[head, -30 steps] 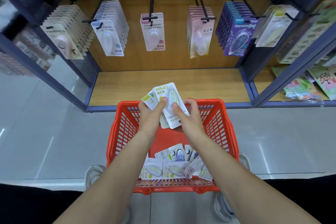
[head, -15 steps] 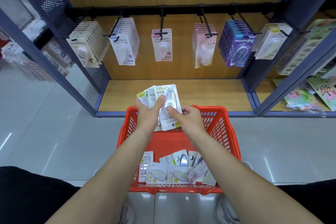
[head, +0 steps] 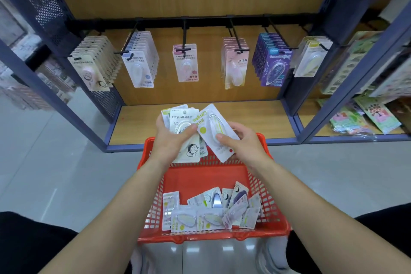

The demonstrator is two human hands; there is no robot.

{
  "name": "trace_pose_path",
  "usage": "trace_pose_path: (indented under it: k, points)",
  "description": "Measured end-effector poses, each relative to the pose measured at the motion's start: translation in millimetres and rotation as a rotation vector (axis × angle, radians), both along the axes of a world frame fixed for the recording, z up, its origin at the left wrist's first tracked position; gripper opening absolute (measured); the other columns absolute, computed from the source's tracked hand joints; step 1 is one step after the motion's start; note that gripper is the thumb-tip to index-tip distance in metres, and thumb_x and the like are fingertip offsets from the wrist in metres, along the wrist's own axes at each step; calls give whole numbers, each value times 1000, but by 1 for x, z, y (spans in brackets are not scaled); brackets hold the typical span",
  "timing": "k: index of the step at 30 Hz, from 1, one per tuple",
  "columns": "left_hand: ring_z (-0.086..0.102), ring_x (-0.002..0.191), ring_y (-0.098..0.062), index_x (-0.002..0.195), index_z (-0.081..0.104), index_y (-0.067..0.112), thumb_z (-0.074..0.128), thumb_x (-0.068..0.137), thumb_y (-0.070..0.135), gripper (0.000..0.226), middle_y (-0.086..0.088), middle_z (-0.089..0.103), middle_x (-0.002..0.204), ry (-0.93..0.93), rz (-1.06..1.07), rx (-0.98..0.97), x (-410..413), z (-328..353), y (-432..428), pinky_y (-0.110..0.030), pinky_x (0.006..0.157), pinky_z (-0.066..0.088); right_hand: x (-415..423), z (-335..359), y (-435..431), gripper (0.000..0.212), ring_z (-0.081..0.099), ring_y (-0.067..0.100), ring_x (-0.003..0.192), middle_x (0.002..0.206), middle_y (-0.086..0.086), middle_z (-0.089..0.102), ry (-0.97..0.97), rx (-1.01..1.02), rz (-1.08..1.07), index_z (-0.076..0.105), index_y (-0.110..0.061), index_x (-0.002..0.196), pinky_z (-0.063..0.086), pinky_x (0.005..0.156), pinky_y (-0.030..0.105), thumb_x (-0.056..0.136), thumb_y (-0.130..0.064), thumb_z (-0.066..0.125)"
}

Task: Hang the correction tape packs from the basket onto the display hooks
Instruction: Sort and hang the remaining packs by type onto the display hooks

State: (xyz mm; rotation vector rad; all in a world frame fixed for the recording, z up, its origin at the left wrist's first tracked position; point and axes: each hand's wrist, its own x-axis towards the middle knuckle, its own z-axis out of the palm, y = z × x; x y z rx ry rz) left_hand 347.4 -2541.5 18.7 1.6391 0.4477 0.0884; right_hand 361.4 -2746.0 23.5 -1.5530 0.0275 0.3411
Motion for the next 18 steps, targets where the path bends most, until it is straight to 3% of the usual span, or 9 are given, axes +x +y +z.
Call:
trace_pose_path:
  k: [2,4,6,8,11,13,15,18]
  points:
    - [63,99,10,144,32,27,87,80,22,85,20,63,117,-6,-50,49,1,4,0,-17,85,52,4,6,-17,42,73,12,101,116,-4,77,-19,-14,83,71,-21,128,58,79,23,89,-6,77]
    - [62,106,6,151,26,26,88,79,23,96,19,61,121,-12,-90,89,1,7,-2,-12,78,50,8,12,-30,53,72,14,109,124,-4,74,-16,-88,136,66,-22,135,58,86,24,87,-4,79]
    - [61,107,5,154,22,27,89,78,24,101,16,60,125,-13,-116,106,1,10,-4,-9,71,49,12,19,-38,65,71,15,107,126,1,70,-22,-202,144,62,-27,139,59,92,31,83,-5,83]
    - [63,109,1,153,23,27,90,77,24,101,14,60,127,-13,-121,112,1,11,-7,-12,74,52,15,26,-44,70,71,20,104,120,5,66,-29,-254,116,60,-30,138,58,95,42,78,-6,87]
    - [63,116,-9,153,25,26,91,75,23,102,10,60,131,-11,-116,99,-1,7,-11,-28,90,55,15,35,-47,64,69,28,110,115,0,67,-40,-135,-75,61,-23,125,58,95,50,72,-6,91]
    - [64,117,-11,153,25,27,93,73,24,105,10,60,132,-4,-148,85,-4,5,-17,-31,92,56,16,36,-46,53,74,35,101,107,7,73,-1,26,-245,61,-19,112,59,90,55,71,-4,91]
    - [65,113,-7,153,25,28,93,74,25,105,10,60,132,4,-176,73,-6,7,-29,-25,83,58,15,35,-45,44,76,36,93,102,13,77,30,147,-366,64,-10,109,61,87,56,74,-6,90]
    - [65,94,12,142,29,31,89,79,18,88,16,62,123,-30,-188,55,-7,10,-54,-13,73,53,10,35,-42,33,76,33,97,108,12,77,27,245,-451,68,-9,113,63,72,41,84,-12,83]
